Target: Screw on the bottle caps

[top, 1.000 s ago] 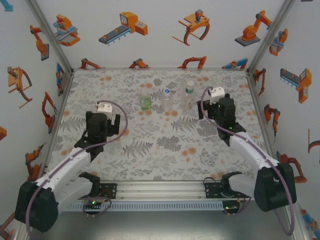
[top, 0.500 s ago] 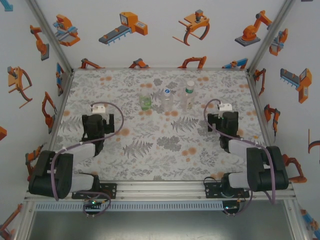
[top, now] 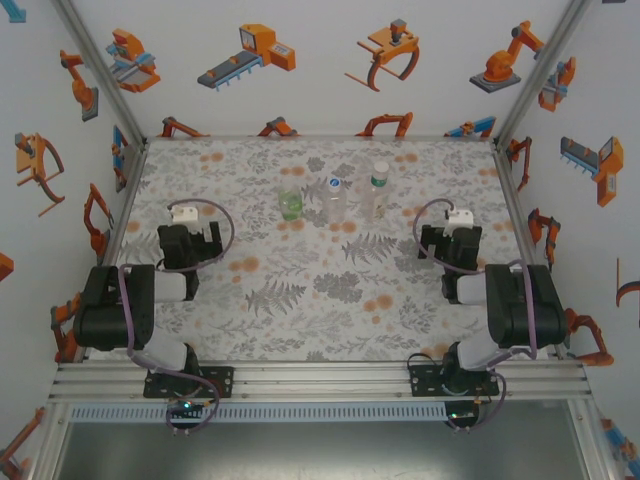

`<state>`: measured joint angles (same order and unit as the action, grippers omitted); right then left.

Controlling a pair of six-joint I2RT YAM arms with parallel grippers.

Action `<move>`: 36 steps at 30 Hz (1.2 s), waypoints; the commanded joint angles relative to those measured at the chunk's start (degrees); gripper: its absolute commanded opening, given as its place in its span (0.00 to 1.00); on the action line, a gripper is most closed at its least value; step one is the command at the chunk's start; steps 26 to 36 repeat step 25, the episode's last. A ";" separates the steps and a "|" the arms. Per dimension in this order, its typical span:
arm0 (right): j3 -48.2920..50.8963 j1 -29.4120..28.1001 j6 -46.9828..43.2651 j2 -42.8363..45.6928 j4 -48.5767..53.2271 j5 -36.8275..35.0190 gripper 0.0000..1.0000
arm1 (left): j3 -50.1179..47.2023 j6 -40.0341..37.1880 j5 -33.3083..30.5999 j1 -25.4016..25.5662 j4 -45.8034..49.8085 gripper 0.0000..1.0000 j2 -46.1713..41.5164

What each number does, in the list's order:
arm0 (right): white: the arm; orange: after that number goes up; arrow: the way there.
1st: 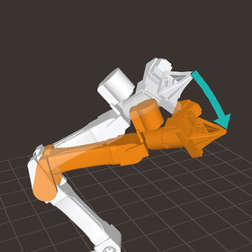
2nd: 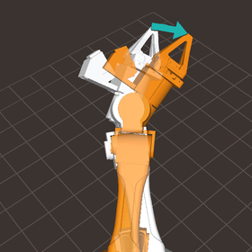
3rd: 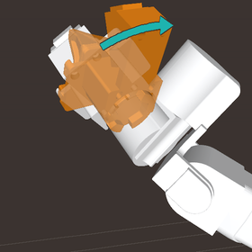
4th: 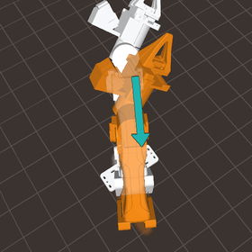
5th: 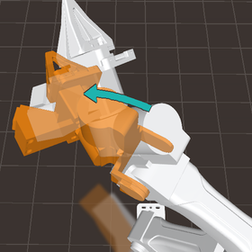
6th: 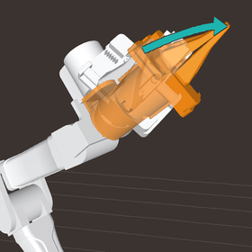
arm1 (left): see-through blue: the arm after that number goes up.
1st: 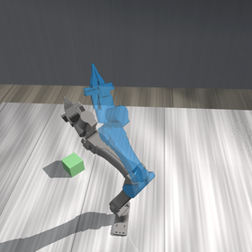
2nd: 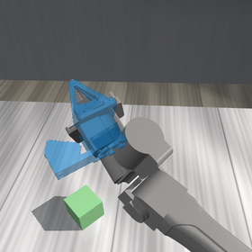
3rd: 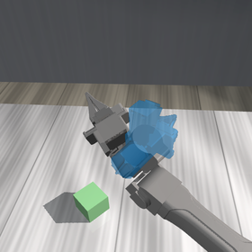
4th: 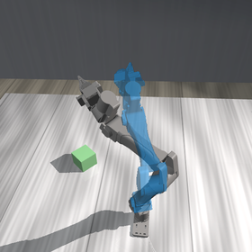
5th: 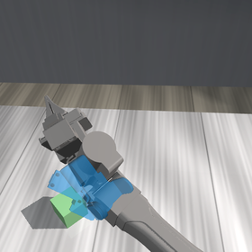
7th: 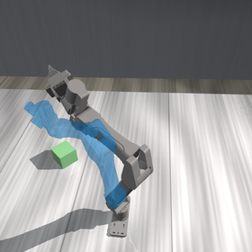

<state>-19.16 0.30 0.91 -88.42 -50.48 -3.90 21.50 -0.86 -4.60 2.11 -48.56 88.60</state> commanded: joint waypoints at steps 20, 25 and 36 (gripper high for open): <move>-2.18 0.24 3.27 0.14 -0.76 -5.02 0.99 | 1.88 2.27 1.37 -0.53 0.95 0.97 -0.40; -1.84 0.24 3.26 0.39 -0.87 -5.39 0.99 | 1.88 2.35 1.35 -0.53 1.00 0.97 -0.38; -1.84 0.24 3.26 0.39 -0.87 -5.39 0.99 | 1.88 2.35 1.35 -0.53 1.00 0.97 -0.38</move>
